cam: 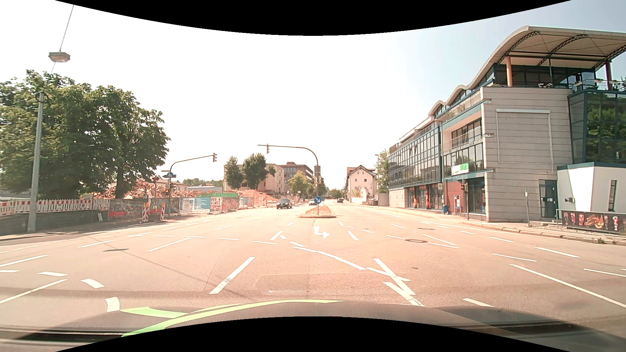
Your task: Follow the waypoints while adhering to traffic rules and regulations
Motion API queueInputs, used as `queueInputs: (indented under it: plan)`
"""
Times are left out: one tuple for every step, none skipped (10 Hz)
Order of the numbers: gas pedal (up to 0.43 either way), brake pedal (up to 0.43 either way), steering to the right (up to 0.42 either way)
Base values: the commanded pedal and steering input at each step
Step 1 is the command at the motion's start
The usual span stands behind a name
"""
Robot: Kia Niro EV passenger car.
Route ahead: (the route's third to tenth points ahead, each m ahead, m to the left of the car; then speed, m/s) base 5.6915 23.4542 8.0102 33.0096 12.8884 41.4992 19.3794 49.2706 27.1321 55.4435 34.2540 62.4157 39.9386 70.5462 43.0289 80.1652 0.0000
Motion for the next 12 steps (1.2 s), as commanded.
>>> queueInputs:
  plan:
    - [0.0,0.244,-0.103]
    - [0.0,0.238,-0.103]
    - [0.0,0.238,-0.104]
    - [0.0,0.238,-0.103]
    - [0.0,0.134,-0.103]
    - [0.0,0.024,-0.103]
    - [0.0,0.0,-0.103]
    - [0.0,0.0,-0.103]
    - [0.0,0.0,-0.104]
    - [0.0,0.0,-0.104]
    - [0.0,0.0,-0.105]
    - [0.0,0.0,-0.105]
